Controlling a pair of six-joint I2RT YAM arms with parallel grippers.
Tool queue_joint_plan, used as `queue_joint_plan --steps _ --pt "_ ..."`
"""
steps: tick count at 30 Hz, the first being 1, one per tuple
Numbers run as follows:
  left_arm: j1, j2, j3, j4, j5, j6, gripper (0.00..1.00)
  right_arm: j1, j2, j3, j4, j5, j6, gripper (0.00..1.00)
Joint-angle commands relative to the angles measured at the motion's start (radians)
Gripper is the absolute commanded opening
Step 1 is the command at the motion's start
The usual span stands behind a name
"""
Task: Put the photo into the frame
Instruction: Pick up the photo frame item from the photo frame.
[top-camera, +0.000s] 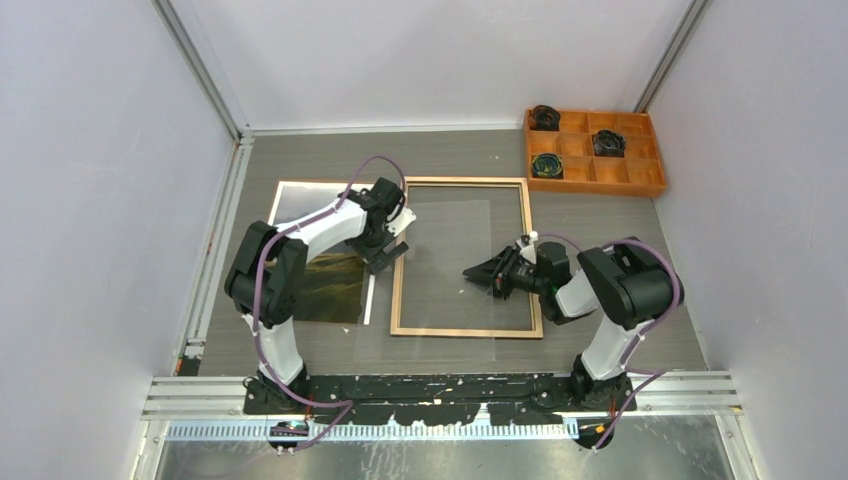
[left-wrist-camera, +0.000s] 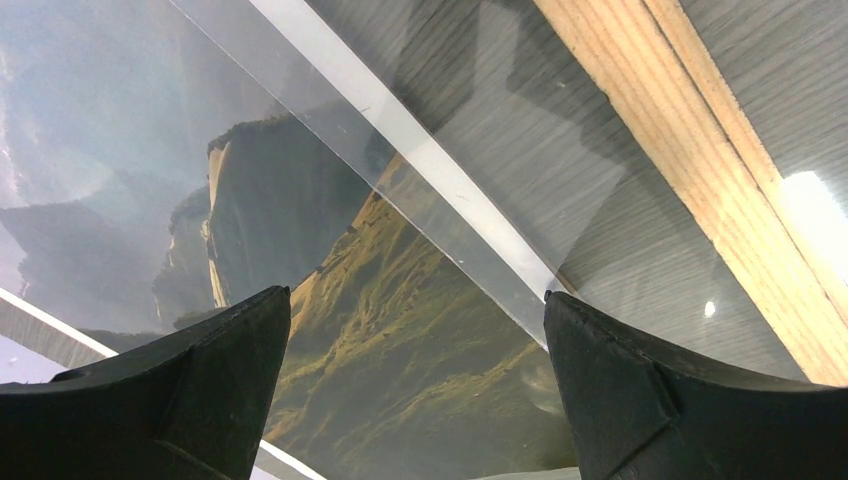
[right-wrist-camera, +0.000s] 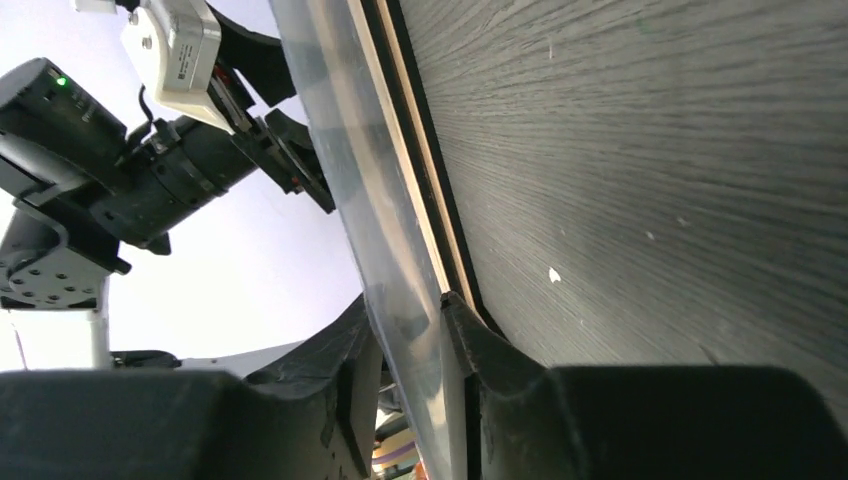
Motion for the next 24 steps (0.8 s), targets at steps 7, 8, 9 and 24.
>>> queue_joint_plan --steps 7,8,9,24 --pt "0.032 -0.065 0.069 -0.050 0.026 0.009 1.00 0.004 -0.049 0.030 0.023 -0.019 -0.030 0.20" --pt "0.038 -0.072 0.083 -0.059 0.027 0.009 1.00 0.004 -0.099 0.044 -0.073 -0.011 -0.083 0.19" --pt "0.048 -0.080 0.099 -0.069 0.032 0.008 1.00 0.005 -0.151 0.067 -0.209 0.004 -0.146 0.16" --pt "0.125 -0.079 0.252 -0.143 0.164 -0.063 1.00 -0.170 -0.460 0.467 -1.256 0.057 -0.642 0.08"
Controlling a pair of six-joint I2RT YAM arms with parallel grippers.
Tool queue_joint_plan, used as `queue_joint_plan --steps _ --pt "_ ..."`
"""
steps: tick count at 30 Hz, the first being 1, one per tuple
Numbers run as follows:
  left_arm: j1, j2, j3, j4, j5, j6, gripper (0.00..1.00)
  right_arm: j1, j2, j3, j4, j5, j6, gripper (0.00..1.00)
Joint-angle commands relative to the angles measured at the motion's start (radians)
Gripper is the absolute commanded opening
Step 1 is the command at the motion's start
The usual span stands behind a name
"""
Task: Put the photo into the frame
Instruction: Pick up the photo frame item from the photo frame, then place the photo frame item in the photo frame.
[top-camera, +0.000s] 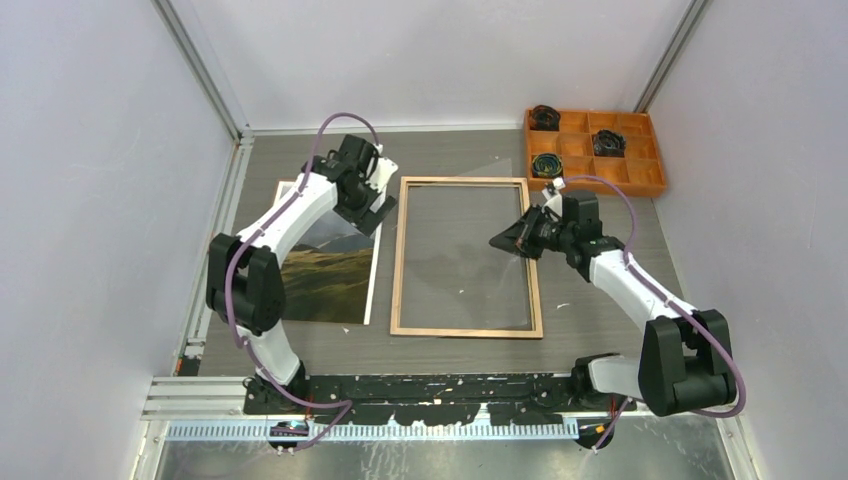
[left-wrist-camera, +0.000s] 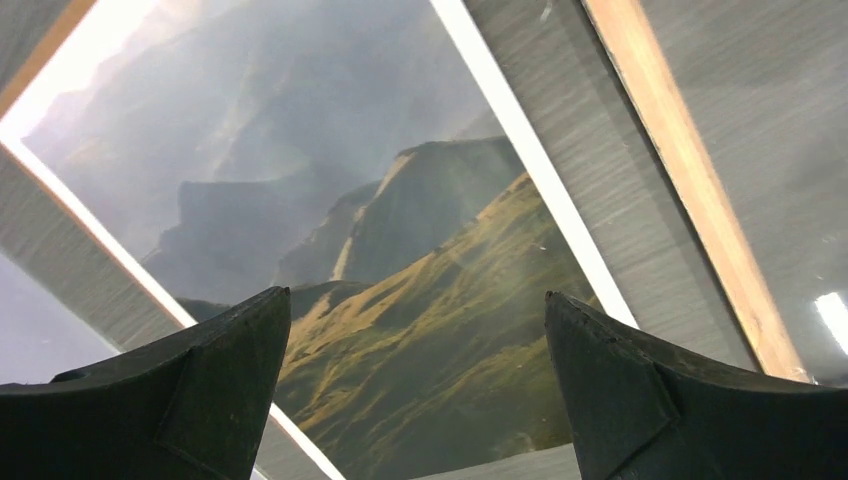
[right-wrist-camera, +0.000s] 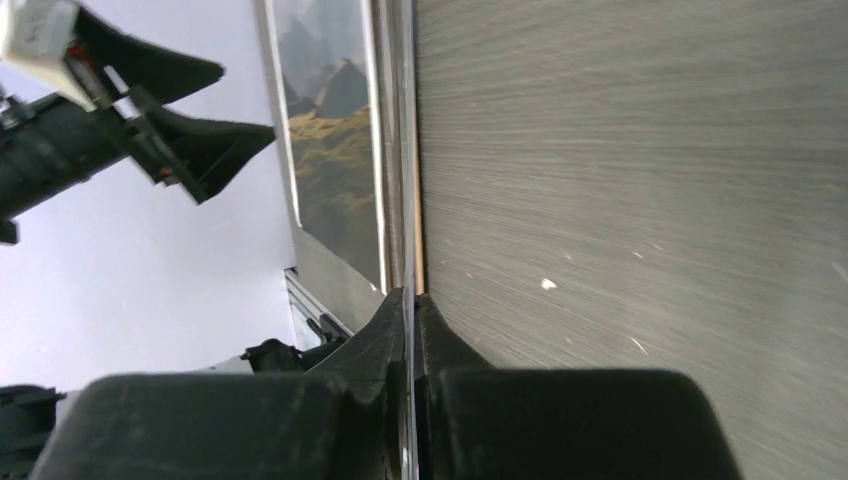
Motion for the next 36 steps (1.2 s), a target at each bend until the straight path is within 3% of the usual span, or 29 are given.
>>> queue_joint_plan --steps 1,8,20,32,36 --pt "-0.009 0.020 0.019 -0.034 0.099 -0.049 1.00 -0.063 -0.017 0.054 -0.223 -0.005 -0.111 0.07" --pt "-0.051 0.141 0.070 -0.008 0.187 -0.132 0.99 -0.068 -0.037 0.072 -0.260 0.020 -0.132 0.08" --pt "-0.077 0.246 0.104 0.061 0.233 -0.187 0.86 -0.068 -0.073 -0.012 -0.208 0.029 -0.096 0.08" --pt "-0.087 0.276 0.025 0.093 0.173 -0.141 0.63 -0.030 -0.104 -0.098 -0.135 0.047 -0.029 0.09" --pt "-0.087 0.232 -0.058 0.110 0.139 -0.107 0.61 0.034 -0.131 -0.137 -0.103 0.098 0.014 0.09"
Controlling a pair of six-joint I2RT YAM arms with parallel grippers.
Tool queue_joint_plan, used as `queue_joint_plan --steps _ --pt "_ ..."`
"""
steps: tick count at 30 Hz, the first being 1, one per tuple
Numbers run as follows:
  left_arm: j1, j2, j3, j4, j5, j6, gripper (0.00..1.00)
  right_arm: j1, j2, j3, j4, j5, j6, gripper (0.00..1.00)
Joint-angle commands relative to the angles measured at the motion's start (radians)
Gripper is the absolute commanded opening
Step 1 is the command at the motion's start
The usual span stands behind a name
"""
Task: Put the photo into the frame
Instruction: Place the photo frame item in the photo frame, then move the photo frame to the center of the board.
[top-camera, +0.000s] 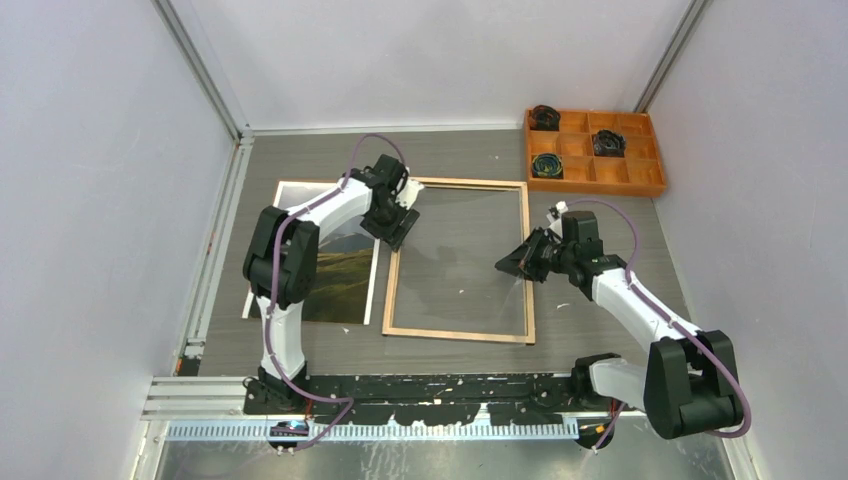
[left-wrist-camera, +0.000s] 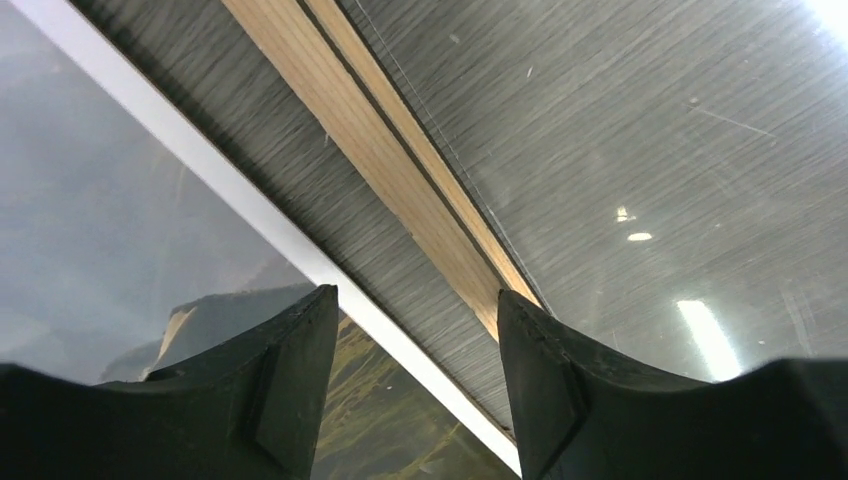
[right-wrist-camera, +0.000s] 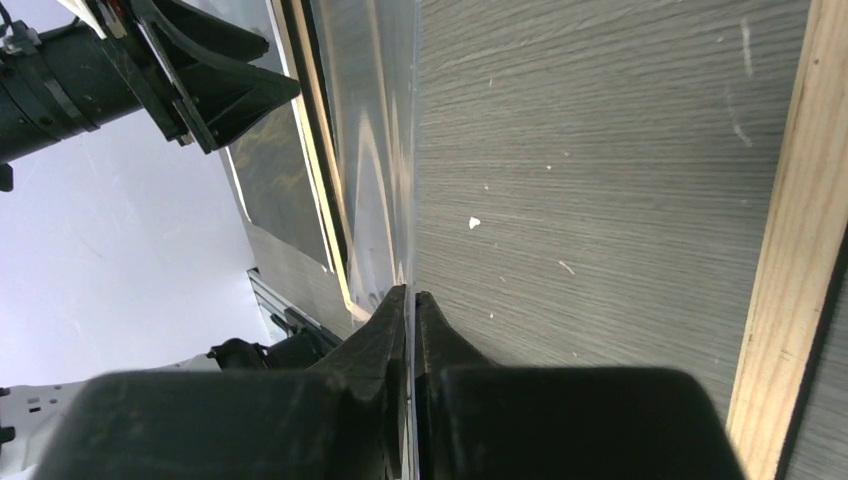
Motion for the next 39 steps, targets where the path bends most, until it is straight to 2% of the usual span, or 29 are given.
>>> queue_joint_plan --steps 1,8,13,19,23,29,34,39 --pt "-0.003 -0.043 -0.105 0.021 -0.071 0.053 0.61 0.085 -0.042 -0.036 0.071 0.049 0.069 0.08" --pt "0.018 -0.131 -0.263 0.043 -0.121 0.092 0.61 0.222 0.013 -0.055 0.174 0.129 0.127 0.08" --pt "0.033 -0.194 -0.356 0.055 -0.132 0.111 0.61 0.245 0.065 -0.020 0.188 0.138 0.122 0.08" --pt "0.067 -0.249 -0.399 0.033 -0.107 0.124 0.63 0.256 0.163 0.046 0.244 0.124 0.113 0.08" --pt "0.075 -0.282 -0.362 -0.008 -0.056 0.127 0.74 0.263 0.151 0.068 0.228 0.125 0.110 0.08" --pt "0.140 -0.349 -0.241 -0.098 0.054 0.122 0.89 0.262 0.022 0.097 0.114 0.143 0.083 0.08" --pt "0.263 -0.369 -0.141 -0.136 0.110 0.103 0.90 0.264 -0.043 0.153 0.094 0.104 0.076 0.08" --pt "0.388 -0.353 -0.113 -0.118 0.058 0.082 0.89 0.269 -0.038 0.240 0.140 0.019 0.101 0.08"
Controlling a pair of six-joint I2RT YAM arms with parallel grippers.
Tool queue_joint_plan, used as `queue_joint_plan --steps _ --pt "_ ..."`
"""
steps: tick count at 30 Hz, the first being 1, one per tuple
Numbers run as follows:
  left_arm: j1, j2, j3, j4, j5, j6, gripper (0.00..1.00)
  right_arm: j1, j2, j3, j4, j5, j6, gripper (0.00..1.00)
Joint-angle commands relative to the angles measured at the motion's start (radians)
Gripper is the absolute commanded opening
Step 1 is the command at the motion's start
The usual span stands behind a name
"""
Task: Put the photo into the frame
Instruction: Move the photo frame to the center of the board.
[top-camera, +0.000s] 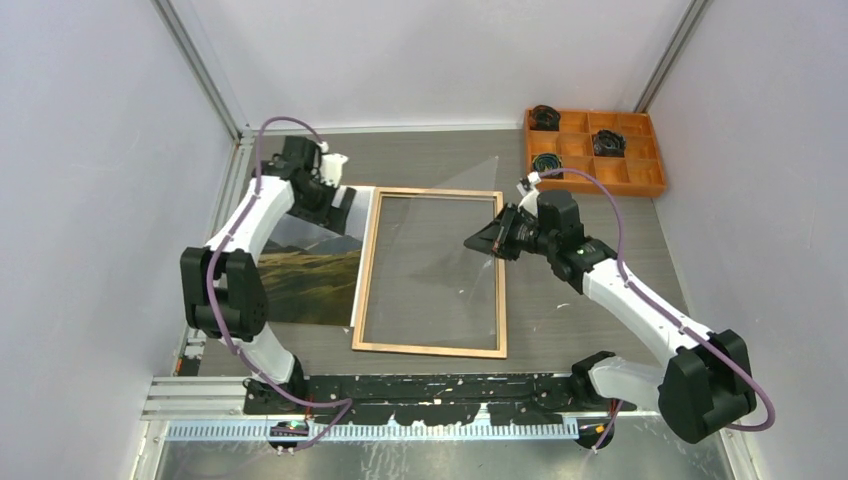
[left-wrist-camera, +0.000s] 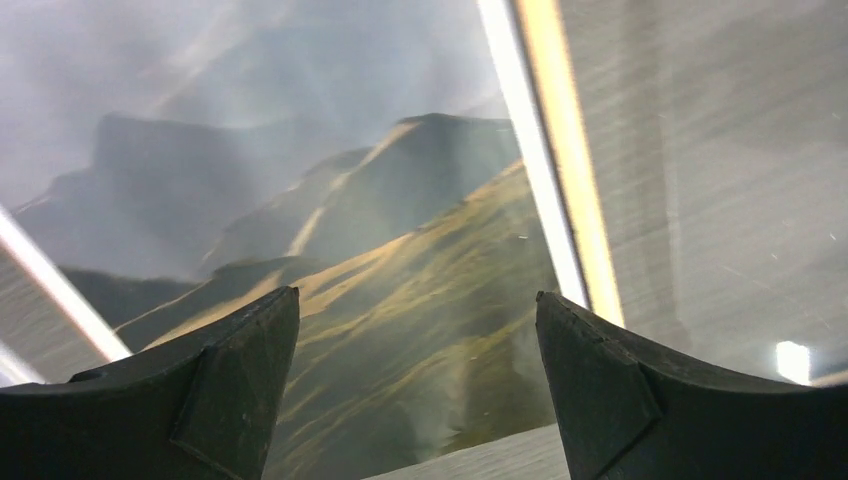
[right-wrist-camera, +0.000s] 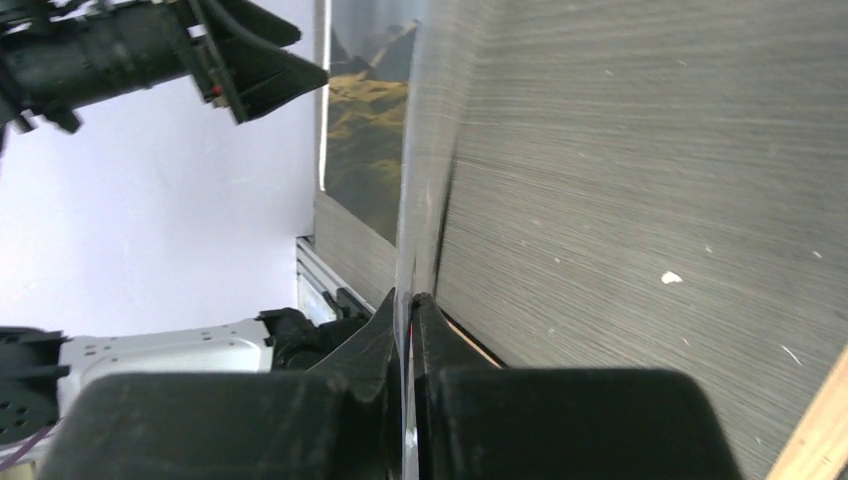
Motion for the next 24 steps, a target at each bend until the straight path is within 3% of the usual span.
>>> queue_joint_plan --steps 1,7,12,24 --pt "0.093 -0.007 0.026 -0.021 -0.030 -0.019 0.89 0.012 -0.011 0.107 0.060 -0.093 0.009 0.08" --pt "0.190 0.004 0.007 -0.006 -0.038 -0.029 0.88 0.025 0.019 0.204 0.125 -0.170 0.028 0.08" --pt "0.192 0.000 -0.018 0.011 -0.067 -0.029 0.88 0.025 0.074 0.236 0.173 -0.171 0.051 0.08" --pt "0.192 0.001 -0.070 0.049 -0.113 -0.017 0.87 0.024 0.268 0.043 0.434 0.029 0.114 0.11"
